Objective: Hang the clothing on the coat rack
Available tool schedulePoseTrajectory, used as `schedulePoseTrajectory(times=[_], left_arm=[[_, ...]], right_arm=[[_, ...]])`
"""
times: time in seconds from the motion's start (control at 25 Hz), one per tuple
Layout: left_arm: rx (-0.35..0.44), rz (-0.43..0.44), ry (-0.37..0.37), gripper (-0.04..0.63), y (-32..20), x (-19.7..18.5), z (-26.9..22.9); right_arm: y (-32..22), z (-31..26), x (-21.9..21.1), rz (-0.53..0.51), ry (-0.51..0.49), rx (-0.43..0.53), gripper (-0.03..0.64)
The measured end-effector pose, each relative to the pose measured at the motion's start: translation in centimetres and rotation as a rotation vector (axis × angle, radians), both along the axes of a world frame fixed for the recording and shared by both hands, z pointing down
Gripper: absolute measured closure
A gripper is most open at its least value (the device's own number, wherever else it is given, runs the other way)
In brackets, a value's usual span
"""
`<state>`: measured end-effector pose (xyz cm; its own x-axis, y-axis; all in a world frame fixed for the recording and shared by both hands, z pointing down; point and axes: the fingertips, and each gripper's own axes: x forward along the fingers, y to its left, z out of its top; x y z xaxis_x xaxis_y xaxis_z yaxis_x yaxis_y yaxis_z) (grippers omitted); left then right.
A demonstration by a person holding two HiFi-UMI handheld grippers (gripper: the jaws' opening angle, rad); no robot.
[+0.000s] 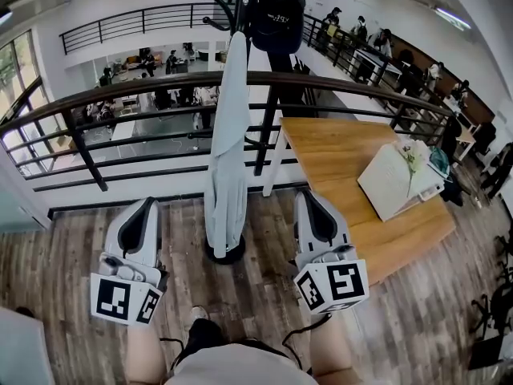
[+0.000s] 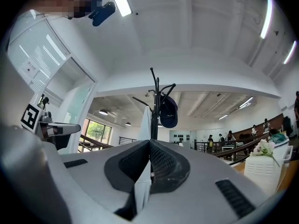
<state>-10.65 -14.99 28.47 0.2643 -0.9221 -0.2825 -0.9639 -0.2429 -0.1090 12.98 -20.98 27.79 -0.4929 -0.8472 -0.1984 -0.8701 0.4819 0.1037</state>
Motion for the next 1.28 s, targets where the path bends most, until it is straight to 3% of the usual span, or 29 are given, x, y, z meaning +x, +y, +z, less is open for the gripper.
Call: schedulePoseTrajectory(times=[1.28], left_arm=[[0.003, -0.002, -0.006, 0.589, 0.5, 3.1, -0.2]], right_arm=[[0.2, 1.6, 2.4, -0.009, -0.015, -0.048, 0.615]])
